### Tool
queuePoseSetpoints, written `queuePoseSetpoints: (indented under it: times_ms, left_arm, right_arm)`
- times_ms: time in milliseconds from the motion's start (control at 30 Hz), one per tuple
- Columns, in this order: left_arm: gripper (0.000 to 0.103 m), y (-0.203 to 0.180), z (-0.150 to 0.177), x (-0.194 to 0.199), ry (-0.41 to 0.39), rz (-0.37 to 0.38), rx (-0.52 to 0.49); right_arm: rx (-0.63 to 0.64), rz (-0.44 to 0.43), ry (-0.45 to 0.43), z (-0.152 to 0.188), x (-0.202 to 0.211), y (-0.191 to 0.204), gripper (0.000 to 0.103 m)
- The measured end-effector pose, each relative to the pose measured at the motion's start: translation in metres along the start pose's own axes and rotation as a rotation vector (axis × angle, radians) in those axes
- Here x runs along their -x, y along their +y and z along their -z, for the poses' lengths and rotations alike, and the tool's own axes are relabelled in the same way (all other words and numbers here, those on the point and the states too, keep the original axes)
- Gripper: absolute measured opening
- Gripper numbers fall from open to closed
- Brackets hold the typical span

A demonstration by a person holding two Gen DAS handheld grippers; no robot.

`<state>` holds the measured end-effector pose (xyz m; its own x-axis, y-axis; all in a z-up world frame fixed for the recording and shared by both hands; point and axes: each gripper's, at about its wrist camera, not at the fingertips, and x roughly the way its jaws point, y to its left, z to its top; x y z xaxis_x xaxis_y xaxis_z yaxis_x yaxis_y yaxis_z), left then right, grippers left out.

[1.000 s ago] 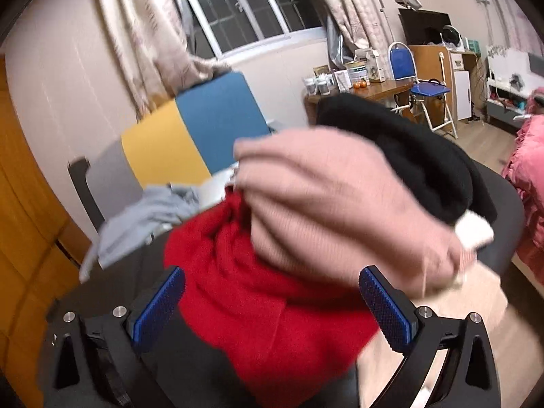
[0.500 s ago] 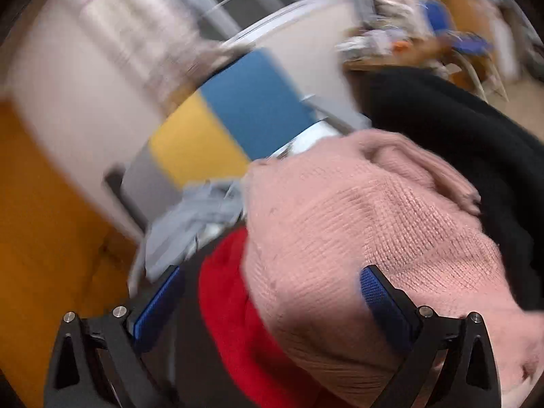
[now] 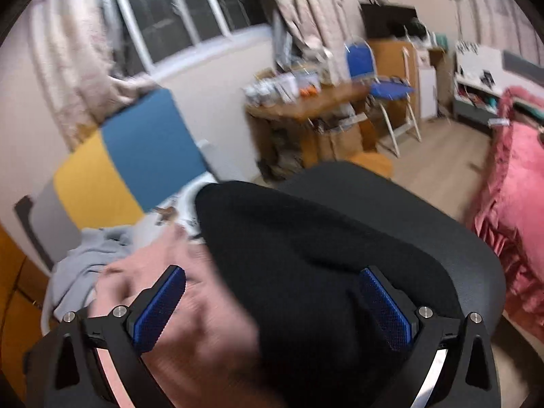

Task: Fold clothes

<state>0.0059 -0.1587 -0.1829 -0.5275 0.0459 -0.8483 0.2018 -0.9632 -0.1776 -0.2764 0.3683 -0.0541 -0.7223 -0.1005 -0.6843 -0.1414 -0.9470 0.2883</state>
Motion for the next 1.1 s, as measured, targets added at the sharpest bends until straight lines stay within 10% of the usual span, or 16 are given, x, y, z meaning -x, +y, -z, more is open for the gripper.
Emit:
queuePoseSetpoints:
  times_ms: [167, 400, 500, 533, 767, 833, 933, 1000, 1033, 1100]
  left_arm:
    - [0.081, 0.004, -0.01, -0.001, 0.035, 0.035, 0.033]
    - [0.08, -0.001, -0.012, 0.001, 0.043, 0.061, 0.014]
    - [0.08, 0.001, -0.011, 0.011, 0.022, 0.069, 0.017]
    - [0.08, 0.002, -0.011, 0.014, 0.015, 0.072, 0.018]
    - [0.08, 0.006, -0.008, 0.037, -0.032, 0.091, 0.026]
    - [0.08, 0.008, -0.007, 0.043, -0.046, 0.096, 0.028]
    - [0.08, 0.009, -0.006, 0.053, -0.068, 0.105, 0.029]
    - [0.08, 0.003, -0.012, 0.064, -0.094, 0.121, -0.009]
    - [0.08, 0.0, -0.015, 0.069, -0.107, 0.129, -0.028]
    - [0.08, -0.015, -0.027, 0.083, -0.147, 0.159, -0.089]
  right_arm:
    - [-0.068, 0.031, 0.228, 0.003, -0.066, -0.027, 0.103]
    - [-0.116, -0.113, 0.16, 0.002, -0.038, -0.018, 0.103]
    - [-0.149, -0.191, 0.12, 0.0, -0.021, -0.01, 0.069]
    - [-0.16, -0.216, 0.106, -0.001, -0.016, -0.008, 0.041]
    - [-0.237, -0.396, 0.01, -0.005, 0.024, 0.009, 0.008]
    - [-0.178, -0.568, -0.004, 0.005, 0.05, 0.051, 0.007]
    - [-0.044, -0.716, 0.021, 0.036, 0.084, 0.115, 0.011]
    - [-0.008, -0.744, 0.044, 0.059, 0.093, 0.131, 0.047]
    - [0.008, -0.729, 0.048, 0.074, 0.098, 0.135, 0.091]
    - [0.042, -0.679, 0.025, 0.103, 0.111, 0.131, 0.103]
